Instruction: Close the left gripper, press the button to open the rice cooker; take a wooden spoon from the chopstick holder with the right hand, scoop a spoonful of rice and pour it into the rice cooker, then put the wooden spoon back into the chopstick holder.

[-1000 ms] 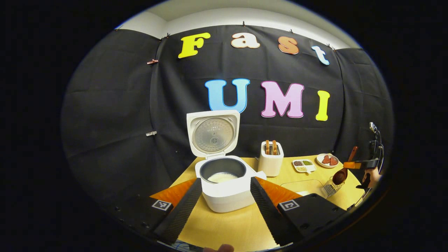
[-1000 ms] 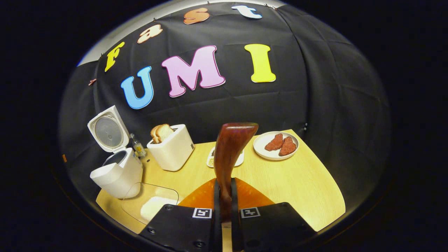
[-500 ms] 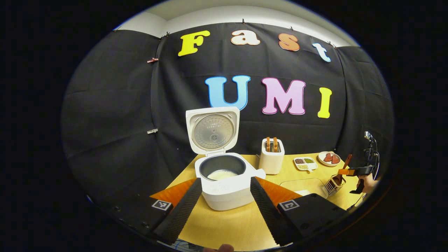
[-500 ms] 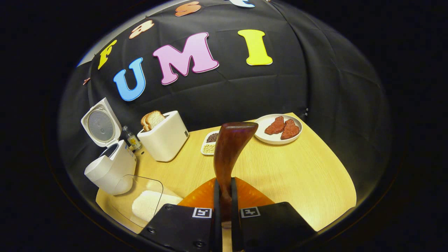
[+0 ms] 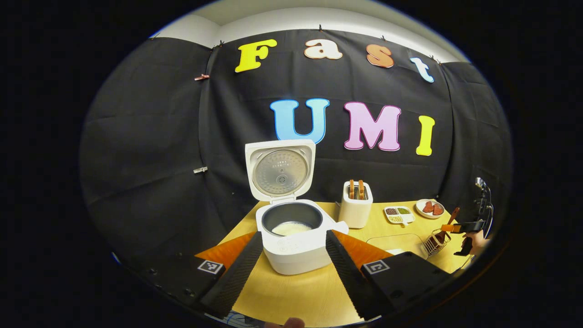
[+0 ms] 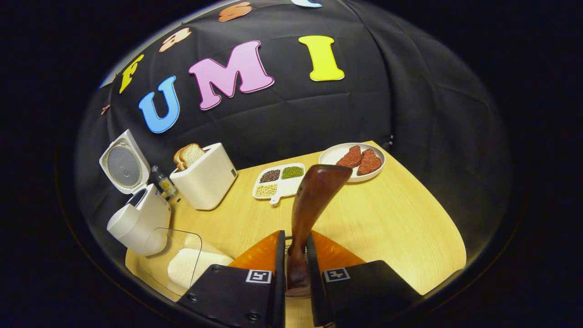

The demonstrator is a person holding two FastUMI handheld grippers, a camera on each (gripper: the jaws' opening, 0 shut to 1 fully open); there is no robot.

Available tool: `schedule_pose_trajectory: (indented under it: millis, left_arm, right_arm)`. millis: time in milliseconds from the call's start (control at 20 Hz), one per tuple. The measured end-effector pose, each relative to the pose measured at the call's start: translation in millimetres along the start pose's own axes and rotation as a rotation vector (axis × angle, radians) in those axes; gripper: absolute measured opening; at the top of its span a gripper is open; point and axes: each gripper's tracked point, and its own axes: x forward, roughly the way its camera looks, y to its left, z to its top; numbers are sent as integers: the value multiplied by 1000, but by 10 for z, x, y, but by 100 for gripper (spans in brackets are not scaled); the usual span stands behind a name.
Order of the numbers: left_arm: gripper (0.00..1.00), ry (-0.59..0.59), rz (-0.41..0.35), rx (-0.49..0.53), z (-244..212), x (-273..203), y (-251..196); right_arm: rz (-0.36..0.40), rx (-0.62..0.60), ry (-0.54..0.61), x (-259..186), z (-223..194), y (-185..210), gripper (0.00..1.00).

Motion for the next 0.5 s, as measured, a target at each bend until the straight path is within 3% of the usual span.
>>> schedule_pose_trajectory:
  millis: [50,100,150,250,400,500]
  left_arm:
    - [96,-2,0,0,1,-2,5]
    - [96,-5,-1,2,19,-7,17]
    - [96,-8,-1,3,27,-10,20]
    - [96,-16,-1,3,67,-3,50]
    - [96,-28,-5,-7,132,21,84]
    - [96,-42,-13,-13,233,28,66]
  right_arm:
    - [-17,-3,5,-12,-5,-48,21]
    - [-16,-3,7,-36,2,-54,39]
    - [-14,-1,8,-76,8,-44,39]
    - [-29,-12,7,-156,26,-81,70]
    - [-66,-27,10,-276,32,-134,77]
    - [-99,-7,14,-446,10,-156,93]
